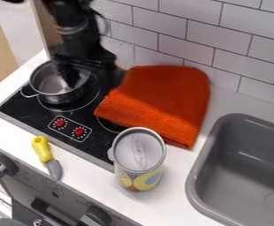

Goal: Moved to the side

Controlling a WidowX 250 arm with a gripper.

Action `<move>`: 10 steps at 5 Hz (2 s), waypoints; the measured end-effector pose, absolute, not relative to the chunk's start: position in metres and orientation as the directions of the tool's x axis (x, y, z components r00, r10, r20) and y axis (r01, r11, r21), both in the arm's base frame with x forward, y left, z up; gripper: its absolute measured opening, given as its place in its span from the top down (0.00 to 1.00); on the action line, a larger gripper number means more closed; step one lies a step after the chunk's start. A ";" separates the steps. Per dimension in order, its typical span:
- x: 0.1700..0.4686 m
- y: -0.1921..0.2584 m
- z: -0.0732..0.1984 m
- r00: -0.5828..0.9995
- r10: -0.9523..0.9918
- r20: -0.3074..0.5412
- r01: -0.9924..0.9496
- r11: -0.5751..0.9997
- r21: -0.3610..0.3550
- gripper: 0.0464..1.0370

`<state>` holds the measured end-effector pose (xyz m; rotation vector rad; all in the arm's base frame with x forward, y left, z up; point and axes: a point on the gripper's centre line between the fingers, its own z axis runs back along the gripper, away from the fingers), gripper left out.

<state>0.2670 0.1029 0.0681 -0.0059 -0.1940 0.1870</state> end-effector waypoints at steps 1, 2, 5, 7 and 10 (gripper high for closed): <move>0.271 0.131 0.074 0.964 0.166 0.206 -0.172 0.985 0.009 0.04; 0.282 0.160 0.064 0.973 0.076 0.216 -0.086 0.996 0.039 0.04; 0.303 0.211 0.053 0.978 0.085 0.192 -0.082 0.996 -0.021 0.04; 0.303 0.212 0.038 0.991 0.045 0.123 -0.044 0.999 -0.016 0.04; 0.300 0.203 0.020 0.992 0.032 0.122 -0.026 0.998 -0.053 0.34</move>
